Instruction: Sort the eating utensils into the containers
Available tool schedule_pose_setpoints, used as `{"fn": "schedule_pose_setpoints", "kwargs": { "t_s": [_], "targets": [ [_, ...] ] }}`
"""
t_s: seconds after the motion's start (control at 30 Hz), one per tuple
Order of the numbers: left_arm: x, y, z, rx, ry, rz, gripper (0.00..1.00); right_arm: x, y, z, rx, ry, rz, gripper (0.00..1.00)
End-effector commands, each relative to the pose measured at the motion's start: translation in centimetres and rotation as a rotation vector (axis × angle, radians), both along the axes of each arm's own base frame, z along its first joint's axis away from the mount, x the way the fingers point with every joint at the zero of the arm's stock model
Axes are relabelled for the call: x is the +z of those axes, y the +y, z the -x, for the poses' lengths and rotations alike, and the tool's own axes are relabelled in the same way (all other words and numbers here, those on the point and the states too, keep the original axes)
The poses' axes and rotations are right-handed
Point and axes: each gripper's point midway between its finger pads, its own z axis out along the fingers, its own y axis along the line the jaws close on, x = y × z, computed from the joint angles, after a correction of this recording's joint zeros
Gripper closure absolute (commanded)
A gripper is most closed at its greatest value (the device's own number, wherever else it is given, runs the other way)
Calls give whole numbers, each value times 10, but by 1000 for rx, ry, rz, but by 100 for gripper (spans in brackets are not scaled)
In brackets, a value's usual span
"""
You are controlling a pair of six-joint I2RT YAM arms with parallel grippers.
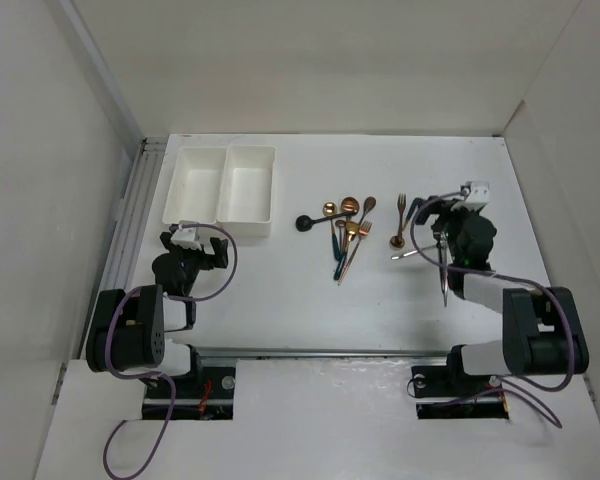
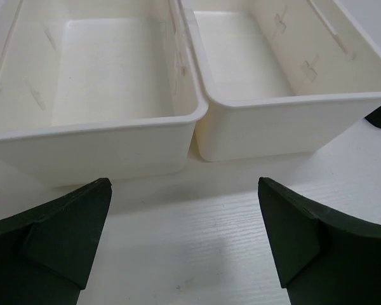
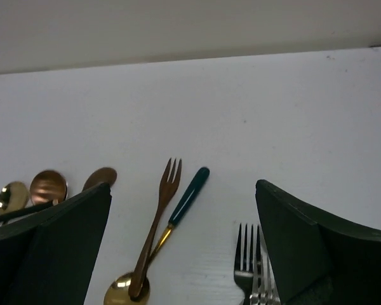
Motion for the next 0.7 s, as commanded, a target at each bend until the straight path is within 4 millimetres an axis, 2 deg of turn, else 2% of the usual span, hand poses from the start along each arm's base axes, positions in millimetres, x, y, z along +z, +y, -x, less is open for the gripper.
{"fn": "schedule_pose_setpoints", "kwargs": {
  "t_s": [0.0, 0.03, 0.07, 0.1, 0.13, 0.17, 0.2, 0.23, 0.27, 0.3, 0.33, 0.37, 0.4, 0.43, 0.47, 0.5, 0.53, 0.57, 0.6, 0.63, 0.67],
  "targets": [
    [84, -3, -15, -20, -326, -27, 0, 60, -4, -26, -60, 44, 36, 0],
    [82, -3, -15, -20, -317, -26, 0, 119, -4, -40, -106, -19, 78, 0],
    [82, -3, -15, -20, -317, -26, 0, 115, -4, -39, -127, 84, 157, 0],
    [79, -4, -16, -20, -307, -23, 0, 131, -7, -39, -205, 99, 303, 0],
    [82, -4, -15, -19, -318, -36, 0, 154, -22, -37, -284, 94, 360, 0],
    [88, -8, -15, -33, -343, -45, 0, 192, -14, -38, -325, 63, 389, 0],
    [84, -6, -14, -20, -323, -51, 0, 206, -22, -36, -412, 71, 391, 0],
    [92, -4, -14, 4, -338, -40, 0, 221, -32, -29, -532, 67, 329, 0],
    [94, -6, -12, -24, -329, -19, 0, 278, -50, -14, -677, 1, 246, 0],
    [124, -6, -29, -61, -353, -37, 0, 240, -49, -18, -575, 245, 368, 0],
    [107, -8, -33, -89, -176, -62, 0, 234, -44, -23, -477, 321, 256, 0],
    [117, -26, -40, -205, -145, -133, 0, 222, -17, -30, -218, 405, 169, 0],
    [179, -28, -60, -246, -268, -320, 0, 200, -44, -16, -227, 544, 112, 0],
    [184, -30, -68, -269, -242, -368, 0, 173, -48, -16, -245, 630, 54, 0],
    [195, -20, -84, -220, -193, -399, 0, 124, -67, 4, -346, 782, 71, 7],
    [182, -18, -87, -188, -142, -401, 0, 97, -76, 9, -401, 852, 67, 12],
    [209, -11, -98, -128, -174, -406, 0, 66, -79, 24, -425, 964, 53, 18],
    [201, -6, -104, -95, -112, -410, 0, 44, -77, 34, -425, 1034, 6, 23],
    [204, -3, -108, -49, -84, -439, 0, 24, -67, 42, -363, 1095, -40, 29],
    [224, -4, -113, -37, -98, -460, 0, -10, -72, 59, -385, 1177, -79, 31],
    [222, -4, -115, -29, -67, -483, 0, -20, -73, 67, -413, 1185, -129, 33]
  ]
}}
